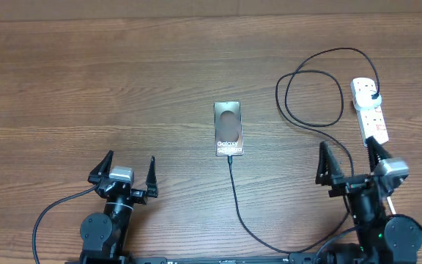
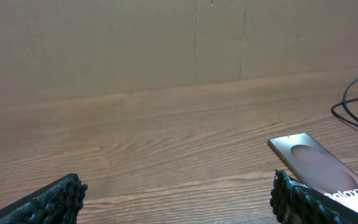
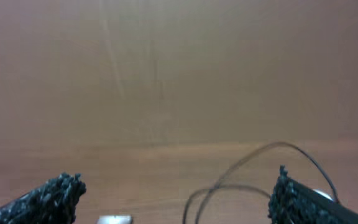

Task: Plug charger to phone and switch on socket

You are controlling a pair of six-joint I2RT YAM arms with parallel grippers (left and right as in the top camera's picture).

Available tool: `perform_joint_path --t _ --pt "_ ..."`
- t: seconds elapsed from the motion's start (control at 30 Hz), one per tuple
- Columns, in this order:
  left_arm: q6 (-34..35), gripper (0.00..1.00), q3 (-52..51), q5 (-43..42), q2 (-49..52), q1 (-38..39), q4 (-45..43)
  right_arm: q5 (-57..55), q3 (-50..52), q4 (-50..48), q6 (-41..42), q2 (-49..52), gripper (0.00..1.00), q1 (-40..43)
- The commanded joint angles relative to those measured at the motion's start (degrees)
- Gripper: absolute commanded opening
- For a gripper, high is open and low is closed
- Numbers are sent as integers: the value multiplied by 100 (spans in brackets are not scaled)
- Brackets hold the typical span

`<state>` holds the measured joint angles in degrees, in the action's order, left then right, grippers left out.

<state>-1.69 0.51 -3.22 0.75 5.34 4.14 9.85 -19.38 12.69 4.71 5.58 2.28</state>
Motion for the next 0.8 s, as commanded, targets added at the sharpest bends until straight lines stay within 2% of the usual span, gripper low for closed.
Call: perform_joint_path --t 0.0,0.2,0.77 --pt "-92 100 -24 46 -44 31 11 380 573 -549 -26 -269 100 37" --pt "-92 100 -24 46 -44 31 13 382 1139 -1211 -22 -452 100 37" --pt "-92 100 -24 46 -44 31 13 531 1899 -1878 -7 -542 100 37"
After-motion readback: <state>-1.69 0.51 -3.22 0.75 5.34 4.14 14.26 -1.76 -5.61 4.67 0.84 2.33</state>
